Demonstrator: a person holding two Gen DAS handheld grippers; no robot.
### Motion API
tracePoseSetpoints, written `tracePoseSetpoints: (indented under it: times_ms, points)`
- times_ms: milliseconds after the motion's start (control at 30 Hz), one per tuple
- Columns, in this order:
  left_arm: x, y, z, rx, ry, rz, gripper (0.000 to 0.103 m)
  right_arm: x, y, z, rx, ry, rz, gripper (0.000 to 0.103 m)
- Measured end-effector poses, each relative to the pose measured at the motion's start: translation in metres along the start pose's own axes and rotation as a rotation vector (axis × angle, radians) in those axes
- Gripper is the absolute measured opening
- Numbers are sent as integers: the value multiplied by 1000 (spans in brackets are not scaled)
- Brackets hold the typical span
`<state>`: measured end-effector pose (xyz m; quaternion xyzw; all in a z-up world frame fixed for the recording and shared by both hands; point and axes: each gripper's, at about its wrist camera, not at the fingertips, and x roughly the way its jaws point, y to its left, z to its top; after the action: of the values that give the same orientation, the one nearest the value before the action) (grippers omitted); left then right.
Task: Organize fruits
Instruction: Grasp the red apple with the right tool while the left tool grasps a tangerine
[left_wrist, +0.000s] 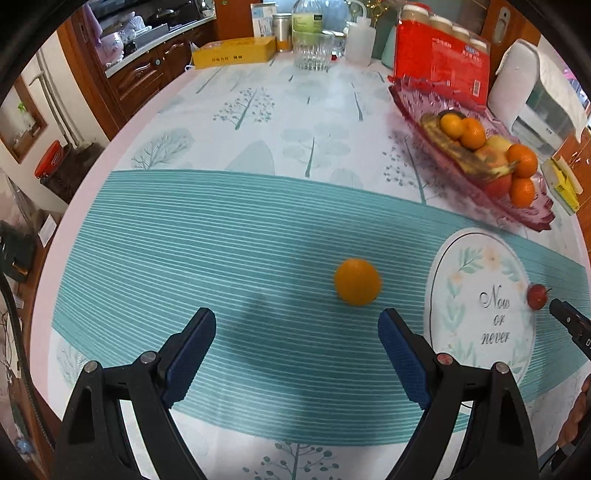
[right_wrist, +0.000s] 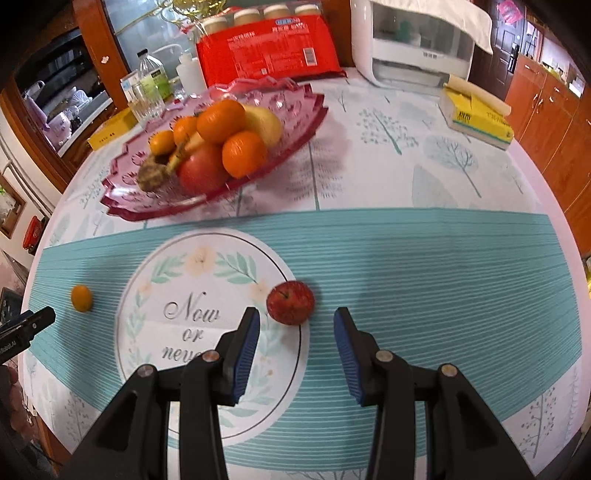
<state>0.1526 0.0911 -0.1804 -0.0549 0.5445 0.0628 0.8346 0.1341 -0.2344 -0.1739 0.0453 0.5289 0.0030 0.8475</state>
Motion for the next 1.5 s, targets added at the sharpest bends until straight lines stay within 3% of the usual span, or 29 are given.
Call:
tracePoseSetpoints:
  times_ms: [367,633,867,933,1033,1133,1300,1500]
  points:
    - [34,-27,4,23,13,-43,88,24,-1,0,-13,23,-21,42]
    - [49,-30,11,-6,48,-67,72,33,8,8,-45,18,-13,42]
    - [51,-37,13,14,41,-44,61,42,8,14,-44,17,2,42]
    - [50,-38,13,20,36,-36,52,43,10,14,-53,14,8,36]
    - [48,-40,13,25,33,-37,40,43,12,13,-67,2,12,35]
    - [47,-43,13,24,31,-41,35,42,15,12,-79,-6,15,35]
    - [46,-44,12,18,30,-59,33,40,18,8,-94,-9,26,35]
    - [37,-50,3,12,40,-166,32,34,26,-4,-114,-9,51,34]
